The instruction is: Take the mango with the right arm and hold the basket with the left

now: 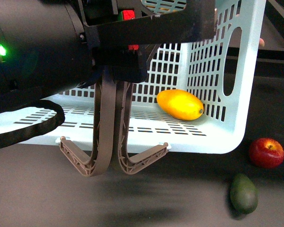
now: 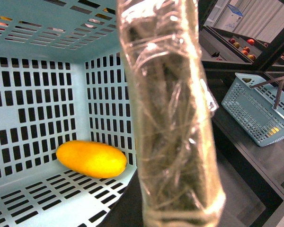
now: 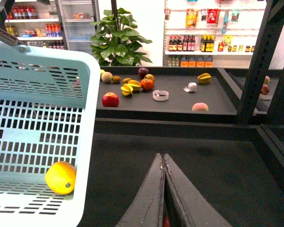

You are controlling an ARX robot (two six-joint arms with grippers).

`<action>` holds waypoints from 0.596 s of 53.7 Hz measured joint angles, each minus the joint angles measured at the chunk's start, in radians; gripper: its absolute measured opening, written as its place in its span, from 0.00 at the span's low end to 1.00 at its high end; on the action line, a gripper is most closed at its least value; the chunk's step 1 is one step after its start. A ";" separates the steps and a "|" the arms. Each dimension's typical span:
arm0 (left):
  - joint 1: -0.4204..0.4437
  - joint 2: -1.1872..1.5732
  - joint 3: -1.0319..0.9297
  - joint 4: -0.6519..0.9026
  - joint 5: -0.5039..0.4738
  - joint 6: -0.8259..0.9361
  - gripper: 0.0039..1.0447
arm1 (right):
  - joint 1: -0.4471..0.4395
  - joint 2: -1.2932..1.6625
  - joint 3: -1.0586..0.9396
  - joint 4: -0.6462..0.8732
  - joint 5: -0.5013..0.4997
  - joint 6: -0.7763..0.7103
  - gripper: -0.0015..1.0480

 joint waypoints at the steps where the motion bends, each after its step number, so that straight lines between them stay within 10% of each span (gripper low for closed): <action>1: 0.000 0.000 0.000 0.000 0.000 0.001 0.07 | 0.000 0.000 0.000 0.000 0.000 0.000 0.02; 32: 0.000 0.000 0.000 0.000 0.000 -0.001 0.07 | 0.000 0.000 0.000 0.000 0.000 -0.002 0.07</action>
